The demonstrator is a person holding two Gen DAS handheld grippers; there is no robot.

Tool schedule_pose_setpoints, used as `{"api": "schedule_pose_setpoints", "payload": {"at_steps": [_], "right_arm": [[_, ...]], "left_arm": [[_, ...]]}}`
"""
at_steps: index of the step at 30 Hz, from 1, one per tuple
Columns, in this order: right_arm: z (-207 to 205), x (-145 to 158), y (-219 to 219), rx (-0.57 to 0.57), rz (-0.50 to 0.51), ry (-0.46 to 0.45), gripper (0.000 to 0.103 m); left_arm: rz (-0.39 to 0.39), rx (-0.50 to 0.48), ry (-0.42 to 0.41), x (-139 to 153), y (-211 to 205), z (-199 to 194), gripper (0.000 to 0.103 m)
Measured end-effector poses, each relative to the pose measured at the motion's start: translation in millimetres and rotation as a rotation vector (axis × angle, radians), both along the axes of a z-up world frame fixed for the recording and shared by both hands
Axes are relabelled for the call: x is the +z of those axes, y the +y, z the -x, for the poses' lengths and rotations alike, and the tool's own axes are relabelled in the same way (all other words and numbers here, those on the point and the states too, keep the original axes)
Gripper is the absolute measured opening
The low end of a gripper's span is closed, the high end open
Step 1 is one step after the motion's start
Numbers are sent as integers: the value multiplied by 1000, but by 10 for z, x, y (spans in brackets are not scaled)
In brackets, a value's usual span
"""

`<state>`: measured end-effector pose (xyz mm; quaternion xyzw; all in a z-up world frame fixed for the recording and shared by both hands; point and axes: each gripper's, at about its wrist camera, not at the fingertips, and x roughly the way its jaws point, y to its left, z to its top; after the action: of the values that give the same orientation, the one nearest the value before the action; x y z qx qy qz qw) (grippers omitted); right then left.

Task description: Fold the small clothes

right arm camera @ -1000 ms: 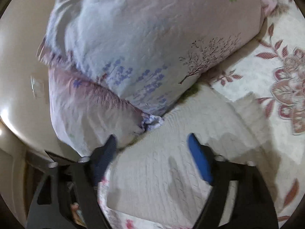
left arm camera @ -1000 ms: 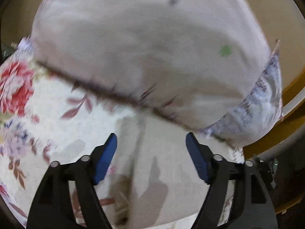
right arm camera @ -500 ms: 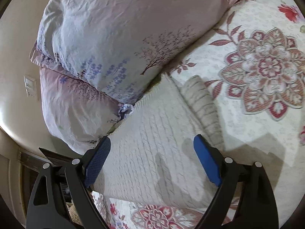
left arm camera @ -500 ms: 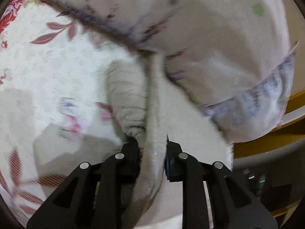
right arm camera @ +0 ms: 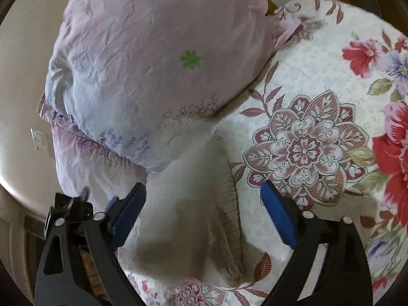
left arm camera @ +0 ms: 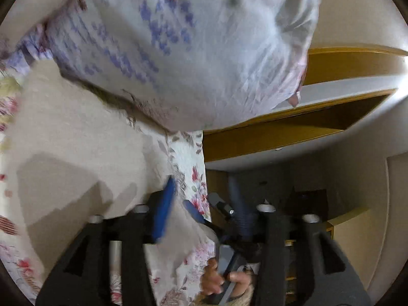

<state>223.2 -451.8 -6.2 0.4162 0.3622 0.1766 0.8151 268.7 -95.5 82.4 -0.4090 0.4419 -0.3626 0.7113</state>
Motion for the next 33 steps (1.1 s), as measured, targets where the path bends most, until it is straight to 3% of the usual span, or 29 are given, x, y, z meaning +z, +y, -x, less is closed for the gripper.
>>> {"api": "schedule_pose_setpoints", "payload": {"at_steps": [2,3,5,6,8,13,16,17,18,20,22,25,28,30,31,33], "right_arm": [[-85,-35,36,48,-2,29,102],[-153,-75,83,83,3,55,102],[-255,-135,164,121,34,98,102],[-318,-174,208,129,73,126,102],[-369,-217,206,99,120,151,102],[-390,-368,179,101,53,158,101],[-372,-427,313,168,45,155,64],[-357,-440,340,169,54,151,47],[-313,-451,370,169,70,132,39],[-248,-443,369,162,-4,122,32],[-147,-321,451,182,-41,58,30],[-46,-65,855,292,-11,-32,27],[-84,-64,1303,377,97,-37,27],[-171,-204,1480,399,172,42,31],[-181,-280,1497,393,165,90,39],[-96,-252,1409,348,132,79,46]], "left_arm": [[-182,96,-108,110,341,163,86],[-259,121,-127,108,474,173,87],[-443,139,-71,-42,701,189,87],[-475,131,-31,-130,729,172,87],[-508,104,52,-356,799,194,87],[-511,16,95,-674,500,213,87],[-517,2,65,-733,335,256,87],[-496,-2,48,-719,208,175,74],[-496,-3,38,-734,184,172,63],[-441,-10,12,-724,305,193,41],[-368,-41,-14,-631,479,261,37],[-420,-71,-163,-288,879,477,38],[-552,-39,-206,-271,1299,593,46],[-760,-22,-181,-480,1453,596,59],[-778,-35,-148,-578,1515,596,62],[-742,26,-174,-553,1641,715,69]]}}
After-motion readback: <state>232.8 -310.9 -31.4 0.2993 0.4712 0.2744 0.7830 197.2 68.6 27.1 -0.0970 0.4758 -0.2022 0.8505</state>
